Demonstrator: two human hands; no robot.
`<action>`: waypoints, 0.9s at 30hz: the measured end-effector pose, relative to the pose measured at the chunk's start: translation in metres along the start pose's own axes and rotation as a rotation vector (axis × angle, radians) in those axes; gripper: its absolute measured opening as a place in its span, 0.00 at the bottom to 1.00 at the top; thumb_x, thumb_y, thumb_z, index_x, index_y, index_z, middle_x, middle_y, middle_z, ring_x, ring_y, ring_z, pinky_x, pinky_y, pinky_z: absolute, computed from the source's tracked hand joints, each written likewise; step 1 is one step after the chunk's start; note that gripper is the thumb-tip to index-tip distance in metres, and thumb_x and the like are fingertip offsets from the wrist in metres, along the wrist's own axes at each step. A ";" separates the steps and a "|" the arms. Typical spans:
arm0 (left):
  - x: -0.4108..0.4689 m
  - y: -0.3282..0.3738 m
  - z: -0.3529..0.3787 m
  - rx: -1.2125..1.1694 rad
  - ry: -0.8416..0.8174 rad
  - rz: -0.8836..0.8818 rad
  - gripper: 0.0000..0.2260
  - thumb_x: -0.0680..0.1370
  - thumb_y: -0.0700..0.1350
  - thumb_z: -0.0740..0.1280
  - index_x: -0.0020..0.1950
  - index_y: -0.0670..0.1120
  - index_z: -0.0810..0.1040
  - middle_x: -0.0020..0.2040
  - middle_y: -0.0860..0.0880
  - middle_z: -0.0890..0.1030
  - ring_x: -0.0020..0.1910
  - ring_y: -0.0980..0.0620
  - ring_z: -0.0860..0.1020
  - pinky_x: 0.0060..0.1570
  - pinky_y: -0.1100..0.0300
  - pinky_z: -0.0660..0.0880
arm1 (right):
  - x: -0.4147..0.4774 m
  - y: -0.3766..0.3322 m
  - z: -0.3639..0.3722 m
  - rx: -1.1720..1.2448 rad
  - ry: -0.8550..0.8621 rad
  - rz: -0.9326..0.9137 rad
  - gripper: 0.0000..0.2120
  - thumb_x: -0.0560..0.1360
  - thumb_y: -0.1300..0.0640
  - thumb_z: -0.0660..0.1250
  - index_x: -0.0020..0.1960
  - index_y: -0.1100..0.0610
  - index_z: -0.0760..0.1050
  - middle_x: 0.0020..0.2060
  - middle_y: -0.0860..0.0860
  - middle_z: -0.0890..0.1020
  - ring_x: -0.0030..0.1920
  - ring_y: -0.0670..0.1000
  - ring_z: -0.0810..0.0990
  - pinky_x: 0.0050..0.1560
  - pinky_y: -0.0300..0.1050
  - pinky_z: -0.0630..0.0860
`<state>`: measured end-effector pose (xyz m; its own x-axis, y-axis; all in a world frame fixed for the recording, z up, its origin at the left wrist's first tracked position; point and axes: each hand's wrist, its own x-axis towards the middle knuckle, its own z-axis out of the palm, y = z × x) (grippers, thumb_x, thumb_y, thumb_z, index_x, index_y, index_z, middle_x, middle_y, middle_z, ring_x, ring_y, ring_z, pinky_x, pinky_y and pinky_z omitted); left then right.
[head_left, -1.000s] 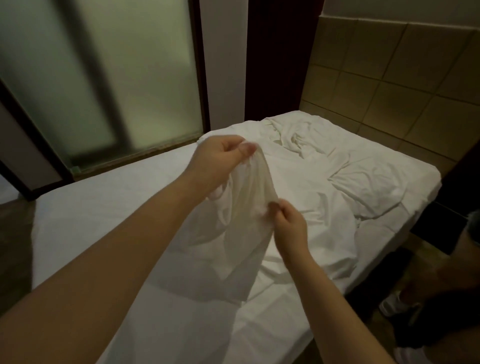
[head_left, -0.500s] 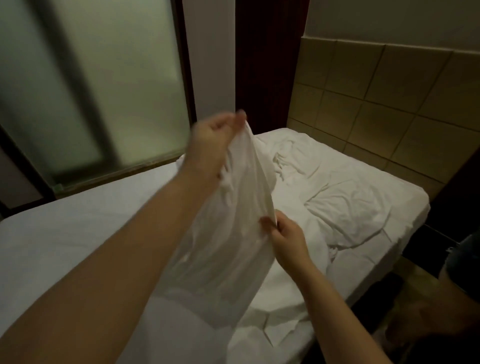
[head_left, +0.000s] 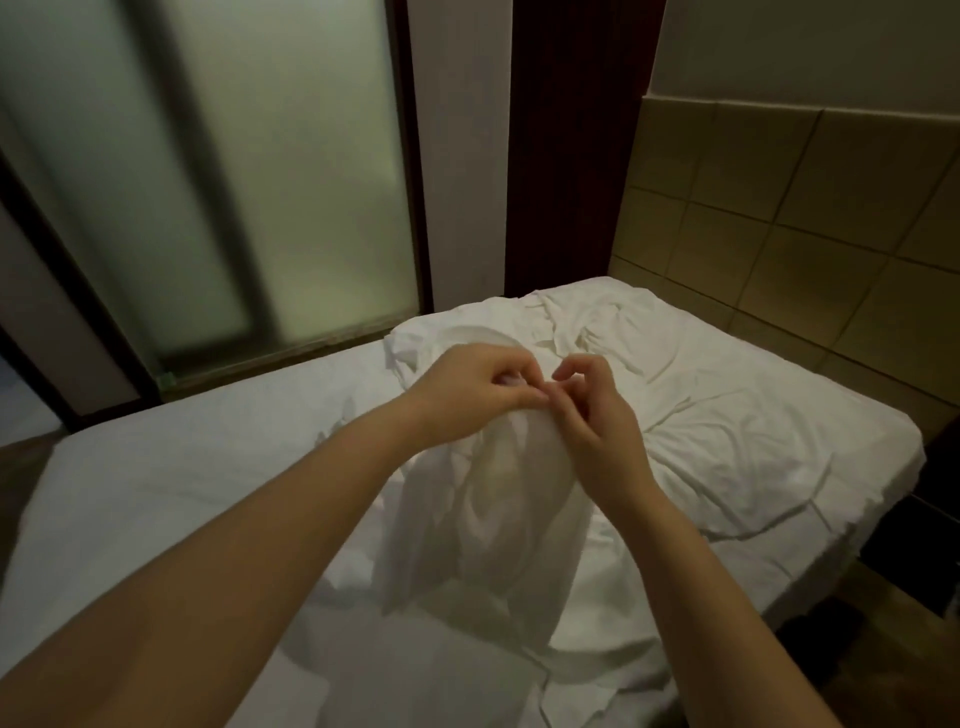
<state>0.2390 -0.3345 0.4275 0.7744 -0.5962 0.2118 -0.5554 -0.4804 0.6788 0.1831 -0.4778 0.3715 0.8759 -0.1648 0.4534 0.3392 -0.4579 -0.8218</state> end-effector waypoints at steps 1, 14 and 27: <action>-0.003 -0.001 -0.001 -0.022 0.059 0.000 0.05 0.75 0.44 0.68 0.39 0.51 0.79 0.34 0.56 0.75 0.34 0.61 0.72 0.37 0.73 0.66 | -0.007 0.007 0.006 -0.127 0.035 -0.042 0.07 0.76 0.47 0.63 0.50 0.46 0.67 0.45 0.43 0.75 0.44 0.38 0.72 0.46 0.30 0.69; -0.100 -0.008 -0.101 -0.206 0.330 0.025 0.10 0.78 0.45 0.64 0.37 0.50 0.76 0.35 0.49 0.74 0.37 0.54 0.72 0.43 0.57 0.74 | -0.055 -0.039 0.143 -0.080 0.356 0.130 0.04 0.78 0.55 0.62 0.45 0.51 0.74 0.41 0.46 0.76 0.42 0.46 0.74 0.43 0.37 0.71; -0.192 -0.049 -0.138 0.255 -0.040 0.047 0.26 0.69 0.50 0.75 0.65 0.54 0.74 0.55 0.59 0.77 0.48 0.61 0.74 0.50 0.69 0.65 | -0.091 -0.165 0.154 -0.251 0.061 0.018 0.04 0.81 0.59 0.56 0.49 0.53 0.68 0.37 0.40 0.72 0.37 0.39 0.72 0.35 0.33 0.67</action>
<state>0.1587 -0.1079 0.4506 0.7360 -0.6444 0.2075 -0.6529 -0.5949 0.4688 0.1006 -0.2527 0.4127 0.8560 -0.2237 0.4660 0.2214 -0.6560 -0.7216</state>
